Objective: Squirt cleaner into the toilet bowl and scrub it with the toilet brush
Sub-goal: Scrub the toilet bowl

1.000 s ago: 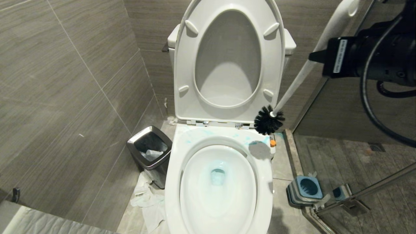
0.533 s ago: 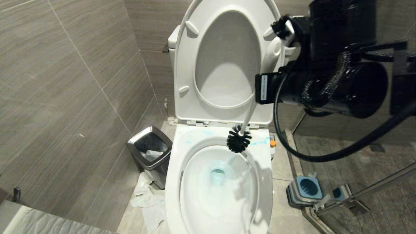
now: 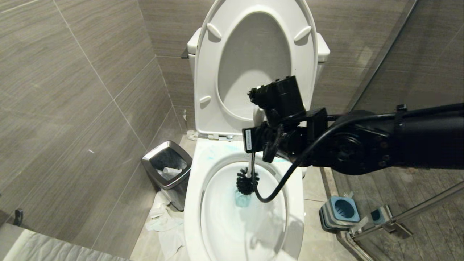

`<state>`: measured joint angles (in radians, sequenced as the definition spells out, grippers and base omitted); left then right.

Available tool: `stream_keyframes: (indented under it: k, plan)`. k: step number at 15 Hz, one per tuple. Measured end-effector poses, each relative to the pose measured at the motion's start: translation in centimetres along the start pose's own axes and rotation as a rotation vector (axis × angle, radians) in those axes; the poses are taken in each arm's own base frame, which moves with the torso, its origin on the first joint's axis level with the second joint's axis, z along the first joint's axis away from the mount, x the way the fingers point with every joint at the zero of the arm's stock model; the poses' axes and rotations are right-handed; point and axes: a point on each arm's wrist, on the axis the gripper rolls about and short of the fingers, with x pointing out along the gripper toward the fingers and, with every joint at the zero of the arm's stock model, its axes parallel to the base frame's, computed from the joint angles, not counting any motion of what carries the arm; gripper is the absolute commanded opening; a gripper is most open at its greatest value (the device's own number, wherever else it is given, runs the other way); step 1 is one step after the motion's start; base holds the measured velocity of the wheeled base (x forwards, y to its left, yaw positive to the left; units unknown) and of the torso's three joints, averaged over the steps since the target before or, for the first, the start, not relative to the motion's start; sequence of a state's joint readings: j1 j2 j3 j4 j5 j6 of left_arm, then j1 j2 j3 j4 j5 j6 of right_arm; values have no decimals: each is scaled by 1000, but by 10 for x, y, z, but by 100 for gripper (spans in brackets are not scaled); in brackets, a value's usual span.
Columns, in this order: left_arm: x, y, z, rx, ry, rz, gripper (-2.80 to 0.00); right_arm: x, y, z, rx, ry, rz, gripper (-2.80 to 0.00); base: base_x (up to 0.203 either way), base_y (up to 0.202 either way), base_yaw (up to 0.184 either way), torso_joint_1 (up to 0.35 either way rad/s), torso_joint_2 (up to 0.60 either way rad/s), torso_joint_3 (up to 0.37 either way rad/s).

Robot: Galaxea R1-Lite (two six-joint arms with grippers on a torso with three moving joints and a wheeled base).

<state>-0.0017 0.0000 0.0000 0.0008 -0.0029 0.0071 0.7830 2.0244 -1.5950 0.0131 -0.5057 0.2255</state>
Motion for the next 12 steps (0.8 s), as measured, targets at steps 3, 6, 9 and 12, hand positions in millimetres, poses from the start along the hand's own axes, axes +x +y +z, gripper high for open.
stream_keyframes:
  k: [3, 6, 9, 12]
  plan:
    - [0, 0, 0, 0, 0, 0, -280, 35, 15, -22, -20, 37, -12, -280, 0, 0, 0, 0, 0, 0]
    - [0, 0, 0, 1, 0, 0, -280, 67, 28, -44, -31, 50, -20, -280, 0, 0, 0, 0, 0, 0]
    - [0, 0, 0, 1, 0, 0, -280, 98, 29, -68, -36, 63, -55, -280, 0, 0, 0, 0, 0, 0]
    - [0, 0, 0, 1, 0, 0, -280, 105, 24, -75, -39, 76, -77, -280, 0, 0, 0, 0, 0, 0]
